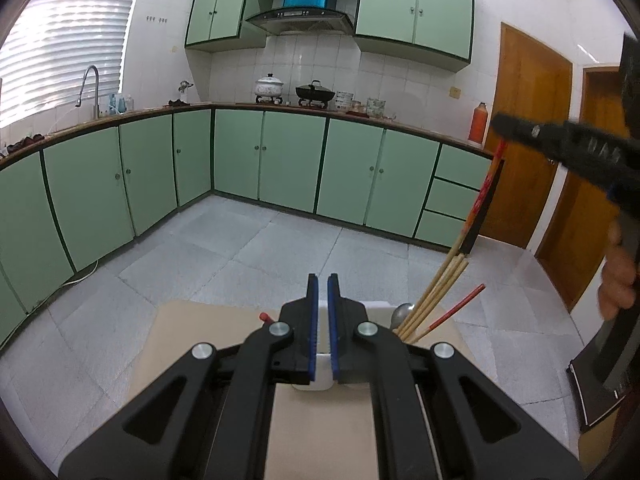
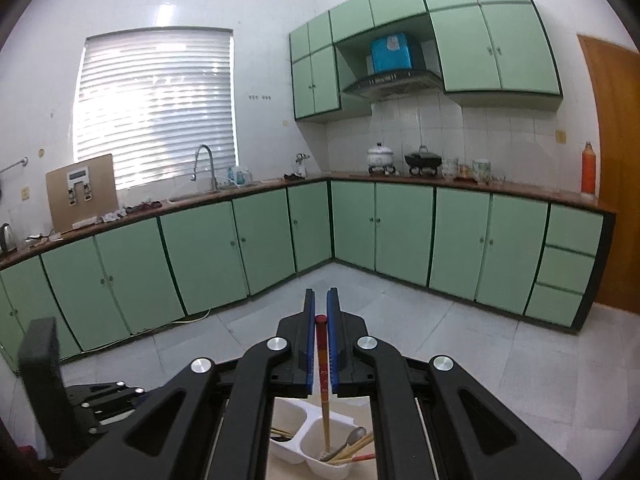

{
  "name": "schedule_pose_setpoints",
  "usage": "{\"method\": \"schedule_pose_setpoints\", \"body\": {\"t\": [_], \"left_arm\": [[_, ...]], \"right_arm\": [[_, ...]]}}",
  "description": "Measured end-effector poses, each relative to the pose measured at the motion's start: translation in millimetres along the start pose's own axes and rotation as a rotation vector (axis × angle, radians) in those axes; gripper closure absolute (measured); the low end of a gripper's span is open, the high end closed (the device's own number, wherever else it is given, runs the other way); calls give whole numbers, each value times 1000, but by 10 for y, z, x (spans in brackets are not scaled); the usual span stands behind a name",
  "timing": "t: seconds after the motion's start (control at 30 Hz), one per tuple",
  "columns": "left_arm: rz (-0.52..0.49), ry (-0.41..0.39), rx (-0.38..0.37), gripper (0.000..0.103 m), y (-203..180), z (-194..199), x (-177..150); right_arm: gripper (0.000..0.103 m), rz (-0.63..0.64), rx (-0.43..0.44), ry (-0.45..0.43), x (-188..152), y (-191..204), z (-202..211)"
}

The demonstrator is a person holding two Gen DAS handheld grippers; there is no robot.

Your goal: Organize utensils

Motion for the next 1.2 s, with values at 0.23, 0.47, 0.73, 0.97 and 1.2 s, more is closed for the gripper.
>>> {"method": "schedule_pose_setpoints", "body": {"t": [0.23, 0.47, 0.73, 0.97, 1.2], "left_arm": [[8, 33, 21, 98, 68, -97, -155], [-3, 48, 36, 89, 57, -53, -312], [3, 51, 46, 79, 94, 128, -525], [12, 110, 48, 78, 72, 301, -1068], [10, 213, 85, 75, 59, 368, -1817]], "right_arm": [[97, -50, 8, 96, -611, -65, -226], [86, -71, 8, 148, -1075, -37, -146], [64, -108, -41, 109, -1363, -89, 303], [64, -137, -87, 141, -1903, -24, 596], [64, -160, -104, 205, -2463, 100, 675]]}}
Point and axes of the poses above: each gripper's, at about its wrist camera, not at the fingertips, and z roughly against the way its jaws point, y to its left, x to its top, the point moved 5 cm from there along -z, roughly the way its jaws point, and after that the axes turned 4 degrees about y, right-handed, at the moved point
